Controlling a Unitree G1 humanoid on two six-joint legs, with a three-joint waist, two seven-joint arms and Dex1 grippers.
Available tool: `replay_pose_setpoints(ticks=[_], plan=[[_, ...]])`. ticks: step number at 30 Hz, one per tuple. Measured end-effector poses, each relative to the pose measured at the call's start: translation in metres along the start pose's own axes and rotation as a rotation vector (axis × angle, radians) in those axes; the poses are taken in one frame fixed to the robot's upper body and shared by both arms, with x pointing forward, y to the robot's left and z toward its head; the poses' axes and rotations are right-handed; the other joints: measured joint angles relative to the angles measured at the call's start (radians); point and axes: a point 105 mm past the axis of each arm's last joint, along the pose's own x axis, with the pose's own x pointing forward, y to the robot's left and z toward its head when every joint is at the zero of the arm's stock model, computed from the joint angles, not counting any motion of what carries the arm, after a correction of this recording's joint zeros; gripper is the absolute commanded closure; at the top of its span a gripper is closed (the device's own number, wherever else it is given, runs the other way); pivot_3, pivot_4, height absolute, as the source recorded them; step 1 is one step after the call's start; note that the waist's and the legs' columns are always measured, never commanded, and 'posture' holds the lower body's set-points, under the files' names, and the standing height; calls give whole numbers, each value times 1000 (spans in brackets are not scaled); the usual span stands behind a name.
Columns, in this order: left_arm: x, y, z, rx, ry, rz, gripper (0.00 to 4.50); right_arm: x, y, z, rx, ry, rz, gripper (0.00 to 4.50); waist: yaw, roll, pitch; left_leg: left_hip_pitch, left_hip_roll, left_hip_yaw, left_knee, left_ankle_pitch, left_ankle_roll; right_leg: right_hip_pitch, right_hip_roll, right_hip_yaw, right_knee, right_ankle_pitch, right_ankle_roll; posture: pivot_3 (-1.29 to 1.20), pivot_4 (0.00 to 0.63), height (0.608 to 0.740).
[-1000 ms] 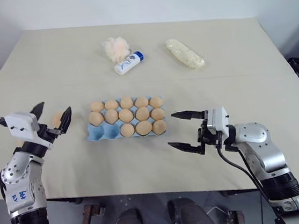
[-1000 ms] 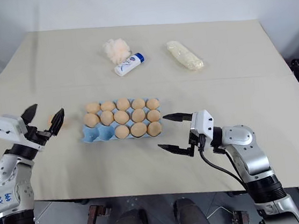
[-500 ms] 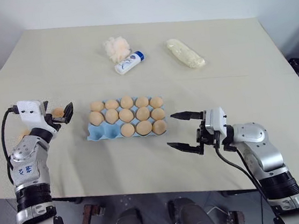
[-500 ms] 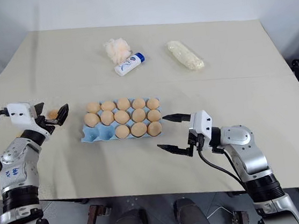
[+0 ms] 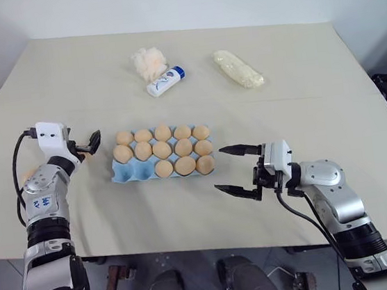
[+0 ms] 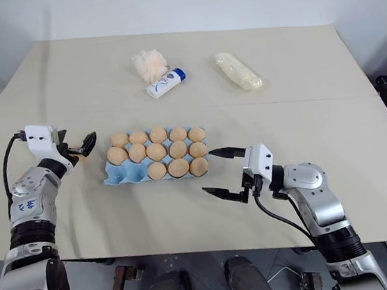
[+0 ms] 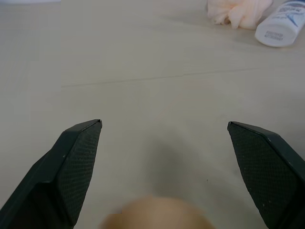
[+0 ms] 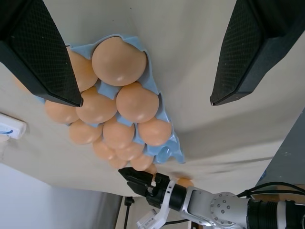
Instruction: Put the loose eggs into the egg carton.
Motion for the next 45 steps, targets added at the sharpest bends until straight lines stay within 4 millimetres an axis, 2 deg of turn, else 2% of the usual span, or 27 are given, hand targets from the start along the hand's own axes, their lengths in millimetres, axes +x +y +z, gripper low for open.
replay_pose_setpoints(ticks=[8, 11, 16, 18, 22, 24, 28, 30, 32, 34, 36, 43, 45], plan=[[0, -3, -6, -2, 28, -25, 6, 0, -1, 0, -1, 0, -9, 0, -1, 0, 0, 0, 0, 0, 3, 0, 0, 0, 0, 0, 4, 0, 0, 0, 150, 740], [-1, -3, -10, -9, 45, -23, 558, 1, -1, 0, -1, -2, -10, 0, -1, 0, 0, 0, 0, 0, 4, 0, 0, 0, 0, 0, 5, 0, 0, 0, 150, 740], [-5, -1, -19, -15, 73, -17, 2041, 1, -1, 0, -2, -1, -13, 0, -1, 0, 0, 0, 0, 0, 5, 0, 0, 0, 0, 0, 6, 0, 0, 0, 150, 740], [-6, 0, -20, -14, 74, -16, 2193, 2, -1, 0, -3, -3, -15, 0, -1, 0, 0, 0, 0, 0, 5, 0, 0, 0, 0, 0, 6, 0, 0, 0, 150, 740], [-12, -1, -17, -46, 34, -47, 2217, 2, -1, 0, -3, -3, -15, 0, -2, 0, 0, 0, 0, 0, 5, 0, 0, 0, 0, 0, 6, 0, 0, 0, 150, 740], [-17, -6, -3, -53, -39, -112, 2217, 2, -1, 0, -3, -3, -15, 0, -1, 0, 0, 0, 0, 0, 5, 0, 0, 0, 0, 0, 5, 0, 0, 0, 150, 740], [-40, -44, 55, 20, -262, -433, 2217, -1, -2, 1, -1, -4, -14, 0, -1, 0, 0, -1, 0, 0, 4, 1, -3, 0, 0, 0, 4, 0, 0, 0, 150, 740], [-52, -58, 71, 92, -277, -556, 2217, -4, -4, 7, 7, -28, -20, 0, -2, 1, 0, 0, 0, 0, 3, 0, 0, 1, 0, 0, 4, 0, 0, 0, 150, 740], [-63, -78, 66, 148, -223, -693, 2217, -7, -5, 15, -9, -39, -17, 0, -3, 2, 1, 1, 0, 0, 3, 0, 0, 1, 0, 1, 3, 0, 0, 0, 150, 740], [-73, -102, 45, 174, -128, -841, 2217, -10, -4, 21, -39, -32, -3, 0, -3, 2, 1, 1, 0, 0, 3, 0, 0, 1, 0, 1, 3, 0, 0, 0, 150, 740], [-77, -118, 24, 180, -52, -925, 2217, -10, -4, 24, -46, -34, -2, 0, -4, 2, 1, 0, 0, 0, 3, 0, 1, 1, 0, 1, 3, 0, 0, 0, 150, 740], [-66, -124, 5, 215, -7, -901, 2217, -11, -6, 21, -39, -24, -37, 0, -3, 1, 1, 0, 0, 0, 3, 0, 2, 1, 0, 1, 2, 0, 0, 0, 150, 740], [-66, -127, 5, 219, -17, -909, 1527, -10, -5, 21, -35, -29, -45, 0, -4, 1, 1, 0, 0, 0, 2, 0, 2, 1, 0, 1, 1, 0, 0, 0, 150, 740]])
